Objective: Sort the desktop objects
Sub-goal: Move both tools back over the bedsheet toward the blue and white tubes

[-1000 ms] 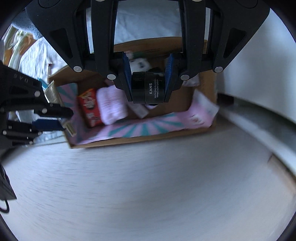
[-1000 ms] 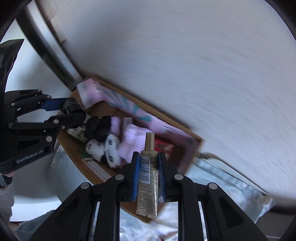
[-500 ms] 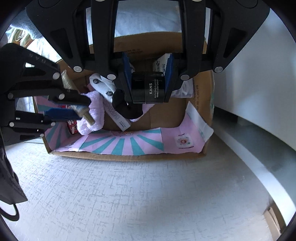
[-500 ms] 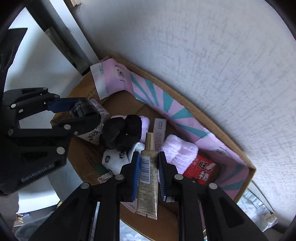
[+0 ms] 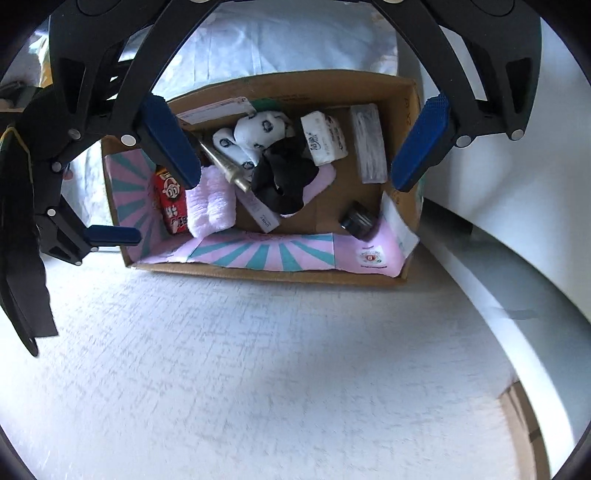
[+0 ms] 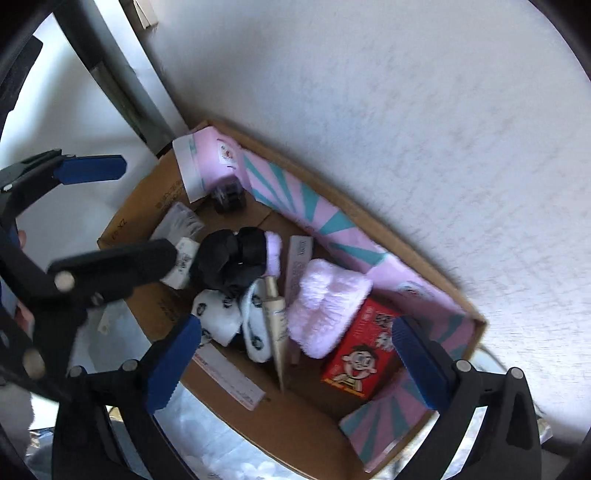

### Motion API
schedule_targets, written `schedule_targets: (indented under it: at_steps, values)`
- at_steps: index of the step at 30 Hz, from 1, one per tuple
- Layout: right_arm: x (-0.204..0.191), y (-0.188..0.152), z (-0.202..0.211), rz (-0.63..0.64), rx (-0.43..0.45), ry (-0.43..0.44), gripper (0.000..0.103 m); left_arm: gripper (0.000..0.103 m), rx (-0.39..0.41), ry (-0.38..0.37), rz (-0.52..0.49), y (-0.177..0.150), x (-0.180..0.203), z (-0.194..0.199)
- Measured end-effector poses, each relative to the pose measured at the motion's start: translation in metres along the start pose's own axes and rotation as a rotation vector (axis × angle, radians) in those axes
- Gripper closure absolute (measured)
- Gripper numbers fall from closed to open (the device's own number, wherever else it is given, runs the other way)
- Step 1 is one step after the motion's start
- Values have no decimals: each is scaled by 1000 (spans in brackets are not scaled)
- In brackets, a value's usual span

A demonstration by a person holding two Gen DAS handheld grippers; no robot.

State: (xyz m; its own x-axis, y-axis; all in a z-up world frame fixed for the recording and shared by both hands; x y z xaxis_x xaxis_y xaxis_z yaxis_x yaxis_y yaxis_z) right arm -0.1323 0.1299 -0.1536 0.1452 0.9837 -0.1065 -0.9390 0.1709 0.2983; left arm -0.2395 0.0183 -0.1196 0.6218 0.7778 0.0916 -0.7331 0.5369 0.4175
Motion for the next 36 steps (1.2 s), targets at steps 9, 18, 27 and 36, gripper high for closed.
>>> schedule_targets:
  at_steps: [9,18,27,36]
  values:
    - [6,-22,26,4,53,16,0,0,18,-90,-92,-5,43,23]
    - [36,-67,55,-96,104,30,0,0,14,-69,-169,-14,95,31]
    - [81,-129,80,-191,73,0,0,0,101,16,-181,-16,143,50]
    - [124,-191,103,-294,86,-55,0,0,87,-40,-289,-42,204,51]
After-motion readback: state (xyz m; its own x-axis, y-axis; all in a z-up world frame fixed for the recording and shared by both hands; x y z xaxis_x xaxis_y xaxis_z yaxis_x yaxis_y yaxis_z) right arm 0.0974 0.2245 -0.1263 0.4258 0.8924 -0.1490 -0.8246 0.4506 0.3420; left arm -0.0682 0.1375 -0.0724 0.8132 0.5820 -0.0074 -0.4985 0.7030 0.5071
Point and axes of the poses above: each gripper's, at about its wrist camera, not at the fingertips, and z roughly against the way its jaws point, x to its right, y to its top, the point moved 2 cm from there along -z, roughly the way its jaws point, and after that the axes turned 4 degrees about y, right-handed, at the moved point
